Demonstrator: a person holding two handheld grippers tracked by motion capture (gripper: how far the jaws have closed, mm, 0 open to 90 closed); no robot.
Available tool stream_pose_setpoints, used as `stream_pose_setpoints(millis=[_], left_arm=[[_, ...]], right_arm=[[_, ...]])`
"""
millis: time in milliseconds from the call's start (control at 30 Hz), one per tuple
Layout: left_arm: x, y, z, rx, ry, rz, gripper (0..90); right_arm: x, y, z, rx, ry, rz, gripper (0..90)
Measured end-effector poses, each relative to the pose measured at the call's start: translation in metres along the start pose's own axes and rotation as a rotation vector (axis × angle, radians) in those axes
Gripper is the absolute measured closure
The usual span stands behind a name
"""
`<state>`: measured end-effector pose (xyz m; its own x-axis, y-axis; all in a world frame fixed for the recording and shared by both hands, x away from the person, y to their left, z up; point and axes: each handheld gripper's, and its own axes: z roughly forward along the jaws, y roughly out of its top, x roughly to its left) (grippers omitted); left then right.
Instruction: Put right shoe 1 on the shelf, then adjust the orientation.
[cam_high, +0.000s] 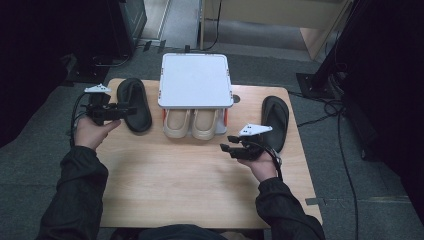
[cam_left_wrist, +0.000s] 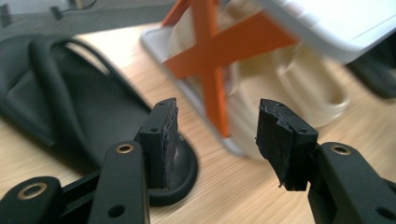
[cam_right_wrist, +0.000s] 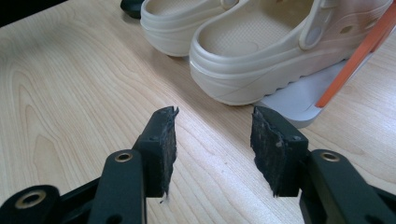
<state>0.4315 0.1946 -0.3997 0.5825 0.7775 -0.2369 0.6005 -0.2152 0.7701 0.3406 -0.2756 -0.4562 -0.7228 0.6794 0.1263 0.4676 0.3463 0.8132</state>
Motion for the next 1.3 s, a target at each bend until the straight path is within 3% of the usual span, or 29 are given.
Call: stream_pose_setpoints(millis=[133, 400, 567, 700, 800, 967, 1300], left_arm=[[0.009, -0.008, 0.009, 0.028, 0.014, -0.015, 48.8], [0.019, -0.015, 0.022, 0.017, 0.014, -0.008, 49.8], [0.027, -0.017, 0.032, 0.017, 0.016, -0.029, 50.2], [0.029, -0.020, 0.039, 0.030, 0.020, -0.021, 51.6], [0.031, -0.021, 0.043, 0.036, -0.004, -0.039, 56.2], [0.032, -0.023, 0.049, 0.043, 0.013, -0.019, 60.6], [0.037, -0.029, 0.063, 0.075, 0.019, -0.038, 63.3]], right_arm=[[0.000, 0.000, 0.003, 0.007, 0.003, -0.001, 51.0], [-0.001, -0.001, 0.006, 0.014, 0.009, 0.005, 51.1], [-0.003, -0.002, 0.006, 0.019, 0.002, 0.009, 51.1], [-0.003, -0.002, 0.006, 0.016, 0.001, 0.008, 51.2], [-0.003, -0.002, 0.007, 0.022, 0.000, 0.013, 51.2], [-0.002, -0.002, 0.009, 0.029, 0.004, 0.002, 51.4], [-0.001, -0.003, 0.012, 0.043, 0.010, -0.005, 51.4]])
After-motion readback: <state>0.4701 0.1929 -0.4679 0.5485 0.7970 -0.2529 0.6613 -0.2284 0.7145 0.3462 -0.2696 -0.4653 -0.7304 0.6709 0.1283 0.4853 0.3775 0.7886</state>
